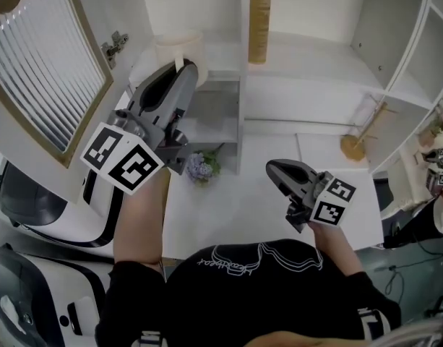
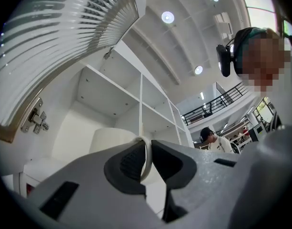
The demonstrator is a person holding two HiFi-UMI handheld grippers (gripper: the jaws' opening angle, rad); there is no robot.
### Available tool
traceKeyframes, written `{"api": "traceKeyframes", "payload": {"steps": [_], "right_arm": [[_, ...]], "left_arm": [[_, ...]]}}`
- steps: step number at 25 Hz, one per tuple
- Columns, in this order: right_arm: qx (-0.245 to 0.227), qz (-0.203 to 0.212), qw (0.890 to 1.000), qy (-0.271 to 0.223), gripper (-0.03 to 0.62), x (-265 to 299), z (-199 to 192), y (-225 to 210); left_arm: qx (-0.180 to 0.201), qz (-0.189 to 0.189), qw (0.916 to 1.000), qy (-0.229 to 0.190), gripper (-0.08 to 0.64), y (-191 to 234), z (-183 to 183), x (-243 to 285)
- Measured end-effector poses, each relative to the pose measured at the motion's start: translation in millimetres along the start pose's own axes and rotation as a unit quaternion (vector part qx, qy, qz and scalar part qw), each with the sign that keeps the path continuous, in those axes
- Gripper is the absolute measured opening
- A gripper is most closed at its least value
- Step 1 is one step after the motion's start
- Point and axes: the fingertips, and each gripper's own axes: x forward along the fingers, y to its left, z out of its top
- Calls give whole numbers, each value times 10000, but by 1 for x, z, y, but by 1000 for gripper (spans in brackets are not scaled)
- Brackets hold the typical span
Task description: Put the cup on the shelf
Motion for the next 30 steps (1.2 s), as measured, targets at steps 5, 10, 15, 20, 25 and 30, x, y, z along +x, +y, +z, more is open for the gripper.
{"api": "traceKeyframes", "payload": {"steps": [5, 10, 15, 20, 25, 30], "right_arm": [[43, -145, 9999, 15, 6, -7, -1, -12], [70, -268, 9996, -4, 6, -11, 0, -22], [132, -374, 9992, 20, 6, -15, -3, -33], [215, -445, 9988, 66, 6, -16, -10, -42], [295, -435, 9986, 88, 6, -16, -14, -48], [280, -479, 9984, 115, 6, -19, -15, -53]], "left_arm": [[-4, -36, 10000, -60, 40, 12, 1, 18], [-18, -74, 10000, 5, 40, 24, -9, 34], [-88, -34, 9999, 81, 40, 38, -21, 44], [-164, -23, 9997, 164, 40, 46, -31, 49], [-207, -38, 9994, 267, 40, 51, -41, 56], [-373, 109, 9985, 374, 38, 61, -47, 61]]}}
